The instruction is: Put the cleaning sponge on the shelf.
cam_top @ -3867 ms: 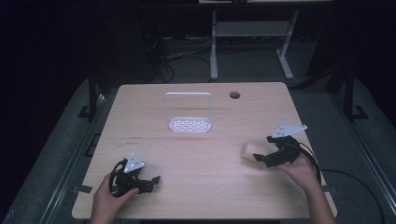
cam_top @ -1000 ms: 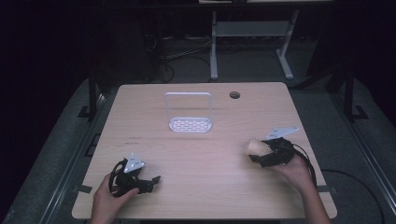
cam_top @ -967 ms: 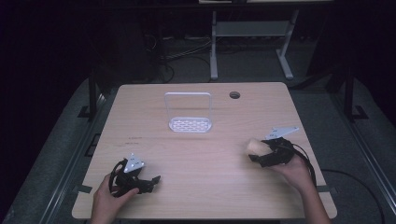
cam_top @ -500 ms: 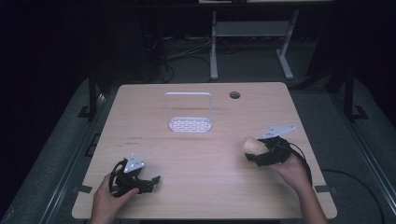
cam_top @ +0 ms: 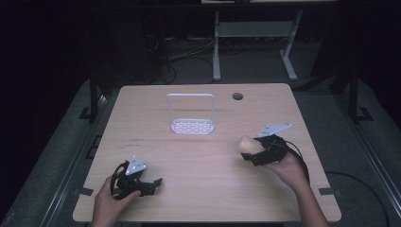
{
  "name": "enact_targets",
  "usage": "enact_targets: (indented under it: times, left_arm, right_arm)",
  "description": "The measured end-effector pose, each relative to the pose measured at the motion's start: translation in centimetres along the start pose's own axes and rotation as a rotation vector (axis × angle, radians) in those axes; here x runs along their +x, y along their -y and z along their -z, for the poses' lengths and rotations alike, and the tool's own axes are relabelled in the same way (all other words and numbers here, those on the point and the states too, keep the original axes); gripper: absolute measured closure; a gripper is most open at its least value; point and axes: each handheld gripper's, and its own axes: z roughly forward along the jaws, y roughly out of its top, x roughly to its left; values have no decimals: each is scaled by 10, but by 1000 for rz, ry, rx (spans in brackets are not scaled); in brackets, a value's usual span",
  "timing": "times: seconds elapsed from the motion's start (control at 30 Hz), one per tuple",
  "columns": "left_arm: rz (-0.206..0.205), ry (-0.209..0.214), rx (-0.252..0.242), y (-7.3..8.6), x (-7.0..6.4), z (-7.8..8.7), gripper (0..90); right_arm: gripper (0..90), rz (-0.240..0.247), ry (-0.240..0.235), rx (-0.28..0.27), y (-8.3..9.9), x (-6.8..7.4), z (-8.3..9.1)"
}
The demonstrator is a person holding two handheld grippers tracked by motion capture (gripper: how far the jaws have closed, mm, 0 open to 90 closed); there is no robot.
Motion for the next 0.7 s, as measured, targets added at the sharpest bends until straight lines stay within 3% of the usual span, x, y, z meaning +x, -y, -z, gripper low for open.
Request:
enact_targets:
  times: [0.7]
  left_arm:
    - [0, 1, 0, 0, 0, 0, 118]
  right_arm:
    - [220, 23, -8, -13, -31, 4, -13]
